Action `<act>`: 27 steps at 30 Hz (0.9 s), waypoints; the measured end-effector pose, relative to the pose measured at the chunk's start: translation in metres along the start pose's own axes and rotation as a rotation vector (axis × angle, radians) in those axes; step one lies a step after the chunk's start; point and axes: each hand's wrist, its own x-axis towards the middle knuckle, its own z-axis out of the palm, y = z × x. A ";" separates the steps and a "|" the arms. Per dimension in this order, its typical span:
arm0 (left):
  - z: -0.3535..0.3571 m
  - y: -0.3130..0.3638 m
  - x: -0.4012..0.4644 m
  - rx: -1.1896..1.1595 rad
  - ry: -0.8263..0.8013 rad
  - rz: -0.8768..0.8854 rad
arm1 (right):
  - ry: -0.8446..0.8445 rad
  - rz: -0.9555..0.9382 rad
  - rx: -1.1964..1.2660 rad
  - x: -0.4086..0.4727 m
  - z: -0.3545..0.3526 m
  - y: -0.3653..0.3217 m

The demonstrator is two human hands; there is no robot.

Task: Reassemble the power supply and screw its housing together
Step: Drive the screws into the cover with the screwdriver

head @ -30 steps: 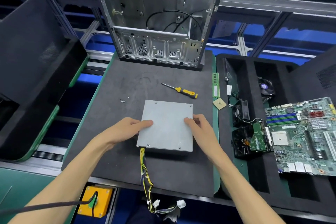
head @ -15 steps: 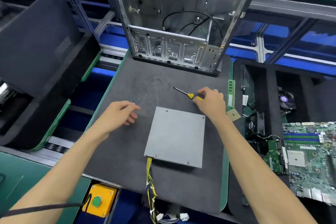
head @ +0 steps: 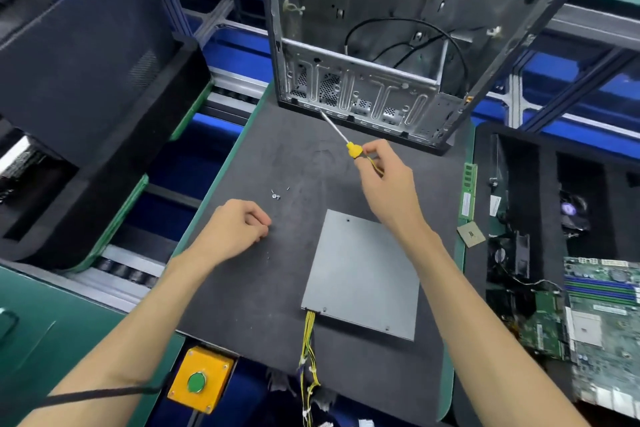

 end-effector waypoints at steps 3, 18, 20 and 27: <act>0.004 -0.004 0.009 0.009 0.071 0.035 | 0.020 0.035 0.016 -0.015 0.020 0.000; 0.018 -0.011 0.055 0.011 0.315 0.230 | 0.160 0.072 -0.118 -0.026 0.042 0.014; 0.018 -0.012 0.060 0.050 0.310 0.254 | 0.163 0.072 -0.121 -0.025 0.042 0.014; 0.015 -0.012 0.066 0.161 0.279 0.304 | 0.230 0.066 0.027 -0.025 0.041 0.007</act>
